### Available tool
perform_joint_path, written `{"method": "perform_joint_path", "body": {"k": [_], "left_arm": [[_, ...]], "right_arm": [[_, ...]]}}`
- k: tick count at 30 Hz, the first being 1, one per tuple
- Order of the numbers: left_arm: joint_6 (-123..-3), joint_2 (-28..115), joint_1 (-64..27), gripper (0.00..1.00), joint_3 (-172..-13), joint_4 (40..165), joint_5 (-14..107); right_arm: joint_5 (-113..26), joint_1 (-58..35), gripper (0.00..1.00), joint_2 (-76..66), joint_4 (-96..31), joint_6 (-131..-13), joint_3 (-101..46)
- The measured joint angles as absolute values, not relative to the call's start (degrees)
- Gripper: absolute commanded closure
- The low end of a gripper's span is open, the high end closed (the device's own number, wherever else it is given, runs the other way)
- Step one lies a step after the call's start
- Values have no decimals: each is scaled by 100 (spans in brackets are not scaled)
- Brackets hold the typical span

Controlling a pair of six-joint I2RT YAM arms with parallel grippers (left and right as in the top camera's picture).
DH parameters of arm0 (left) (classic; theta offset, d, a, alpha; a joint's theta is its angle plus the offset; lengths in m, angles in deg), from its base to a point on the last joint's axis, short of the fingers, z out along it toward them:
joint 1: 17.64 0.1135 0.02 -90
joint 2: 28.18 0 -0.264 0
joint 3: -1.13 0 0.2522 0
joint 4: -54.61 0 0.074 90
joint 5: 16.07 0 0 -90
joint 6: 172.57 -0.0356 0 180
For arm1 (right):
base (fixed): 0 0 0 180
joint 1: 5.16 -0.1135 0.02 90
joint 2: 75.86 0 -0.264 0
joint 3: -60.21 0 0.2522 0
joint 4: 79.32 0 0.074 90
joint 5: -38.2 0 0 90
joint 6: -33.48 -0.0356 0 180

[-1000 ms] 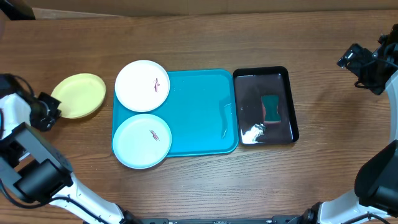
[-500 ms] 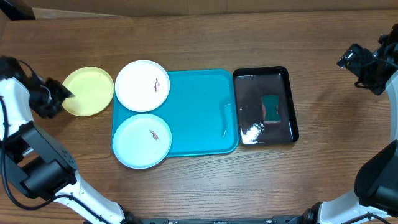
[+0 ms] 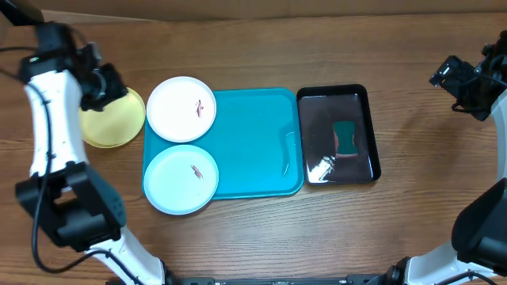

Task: Clean dirty plates on tray and stack at the side
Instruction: 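Move the left gripper to the white plate and pull it right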

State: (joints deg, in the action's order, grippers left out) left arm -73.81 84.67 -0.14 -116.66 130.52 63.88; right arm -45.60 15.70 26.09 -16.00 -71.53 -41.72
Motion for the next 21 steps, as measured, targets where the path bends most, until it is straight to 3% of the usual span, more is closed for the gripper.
{"method": "perform_joint_path", "body": {"k": [8, 21], "left_arm": [[-7515, 9309, -643, 59, -11666, 12783, 6976], [-7572, 9665, -678, 60, -11666, 12619, 7335]], "right_arm": [[-4560, 1570, 0, 2609, -1598, -7149, -4172], [-4560, 1570, 0, 2609, -1600, -7153, -4172]]}}
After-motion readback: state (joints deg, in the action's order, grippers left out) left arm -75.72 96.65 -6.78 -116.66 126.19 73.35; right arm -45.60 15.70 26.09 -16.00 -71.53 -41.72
